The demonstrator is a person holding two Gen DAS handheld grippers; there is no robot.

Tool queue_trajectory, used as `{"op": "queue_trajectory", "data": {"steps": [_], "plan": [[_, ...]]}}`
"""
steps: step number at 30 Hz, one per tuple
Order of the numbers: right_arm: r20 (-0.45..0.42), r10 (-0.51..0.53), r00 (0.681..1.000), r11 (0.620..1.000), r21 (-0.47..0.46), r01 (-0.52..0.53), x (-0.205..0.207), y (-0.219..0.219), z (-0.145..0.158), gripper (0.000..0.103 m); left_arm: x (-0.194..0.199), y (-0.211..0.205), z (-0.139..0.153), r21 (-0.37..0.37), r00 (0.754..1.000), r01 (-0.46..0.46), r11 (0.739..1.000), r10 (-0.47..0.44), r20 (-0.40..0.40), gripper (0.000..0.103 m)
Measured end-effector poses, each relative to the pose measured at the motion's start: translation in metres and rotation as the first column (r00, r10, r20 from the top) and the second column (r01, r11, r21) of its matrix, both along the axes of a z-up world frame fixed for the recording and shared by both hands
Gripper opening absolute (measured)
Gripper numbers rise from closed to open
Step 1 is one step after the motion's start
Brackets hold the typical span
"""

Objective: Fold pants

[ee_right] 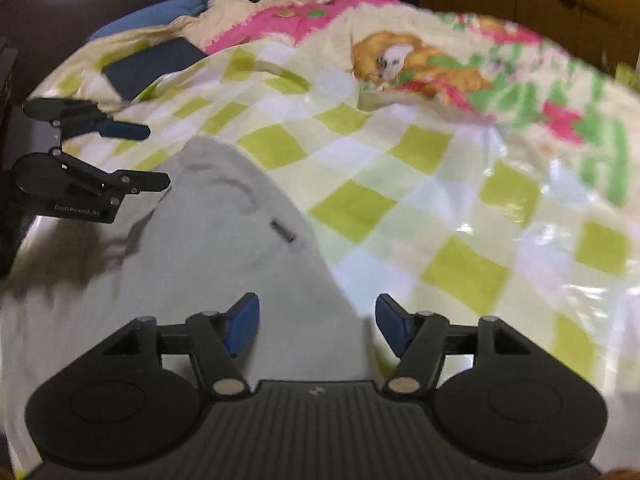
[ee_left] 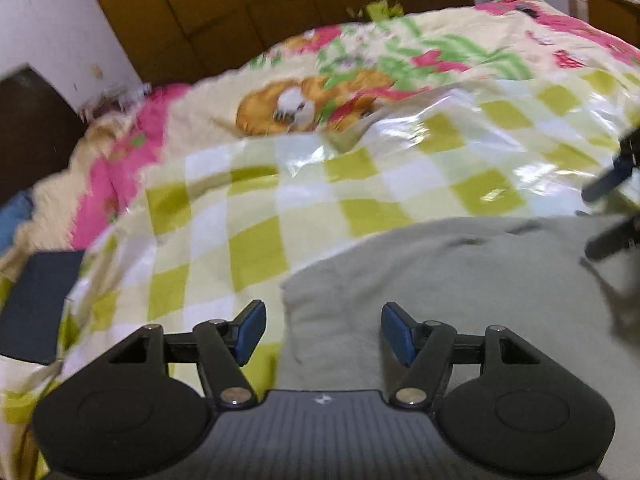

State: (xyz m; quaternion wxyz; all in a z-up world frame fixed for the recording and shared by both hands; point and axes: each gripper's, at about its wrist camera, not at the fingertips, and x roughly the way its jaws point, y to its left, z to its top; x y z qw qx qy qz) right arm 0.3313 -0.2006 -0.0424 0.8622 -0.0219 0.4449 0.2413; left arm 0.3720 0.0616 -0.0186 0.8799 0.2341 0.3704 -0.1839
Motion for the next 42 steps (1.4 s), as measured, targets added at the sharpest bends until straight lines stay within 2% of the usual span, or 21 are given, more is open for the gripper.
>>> {"op": "queue_trajectory", "data": {"steps": [2,6,7,8,9,13,15,17,19,21,22,25,28,31,36,42], "plan": [[-0.036,0.010,0.999,1.000,0.013,-0.010,0.011,-0.001,-0.010,0.066,0.019,0.004,-0.003,0.003,1.000,0.000,1.000,0.000,-0.018,0.078],[-0.045,0.034,0.998,0.999,0.005,-0.034,0.013,0.002,-0.013,0.069,0.038,0.005,-0.011,-0.028,0.993,0.071,0.997,-0.073,-0.093,0.080],[-0.050,0.035,0.998,0.999,0.008,-0.034,0.013,0.002,-0.013,0.069,0.040,0.004,-0.016,-0.011,0.992,0.084,0.996,-0.084,-0.096,0.085],[-0.053,0.035,0.998,0.999,0.005,-0.035,0.012,0.002,-0.013,0.069,0.044,0.003,-0.019,0.004,0.992,0.079,0.997,-0.078,-0.098,0.096],[-0.055,0.033,0.998,0.999,-0.003,-0.033,0.012,0.003,-0.013,0.069,0.048,0.003,-0.023,0.012,0.993,0.070,0.997,-0.069,-0.098,0.101],[-0.056,0.025,0.998,0.999,-0.033,-0.027,0.012,0.012,-0.012,0.069,0.057,0.010,-0.028,-0.021,0.991,0.019,1.000,-0.022,-0.133,0.103],[-0.055,0.024,0.998,0.999,-0.048,-0.026,0.012,0.015,-0.012,0.065,0.052,0.010,-0.026,-0.036,0.987,0.009,0.999,-0.015,-0.163,0.090],[-0.065,0.019,0.998,0.999,-0.047,-0.023,0.014,0.017,-0.011,0.055,0.049,0.003,-0.024,-0.033,0.981,0.046,0.998,-0.051,-0.186,0.066],[-0.079,0.009,0.997,0.999,-0.036,-0.012,0.016,0.017,-0.008,0.035,0.052,-0.002,-0.022,-0.031,0.977,0.047,0.998,-0.052,-0.205,0.060],[-0.076,-0.008,0.997,0.999,-0.031,0.006,0.018,0.016,-0.004,0.026,0.055,-0.004,-0.021,-0.018,0.980,0.021,1.000,-0.024,-0.197,0.051],[-0.066,-0.013,0.998,1.000,-0.029,0.011,0.017,0.016,-0.001,0.023,0.056,-0.004,-0.019,-0.007,0.982,0.004,1.000,-0.005,-0.190,0.040],[-0.040,-0.012,0.999,1.000,-0.015,0.012,0.013,0.015,0.010,0.014,0.055,0.000,-0.017,0.009,0.985,-0.022,1.000,0.023,-0.174,0.037],[-0.007,-0.014,1.000,1.000,-0.006,0.014,0.006,0.017,0.023,0.013,0.050,0.004,-0.010,0.004,0.987,-0.032,0.999,0.032,-0.157,0.027],[0.015,-0.001,1.000,1.000,0.007,0.001,-0.004,0.019,0.037,0.013,0.040,0.008,0.002,-0.007,0.990,-0.031,1.000,0.029,-0.141,0.023],[0.048,0.019,0.999,1.000,0.007,-0.019,-0.028,0.025,0.063,0.008,0.014,0.022,0.025,-0.076,0.992,-0.029,0.997,0.020,-0.125,0.020],[0.113,0.055,0.992,0.996,0.063,-0.063,-0.069,0.034,0.100,0.008,-0.033,0.058,0.063,-0.160,0.997,-0.024,0.987,0.010,-0.083,0.020]]}}
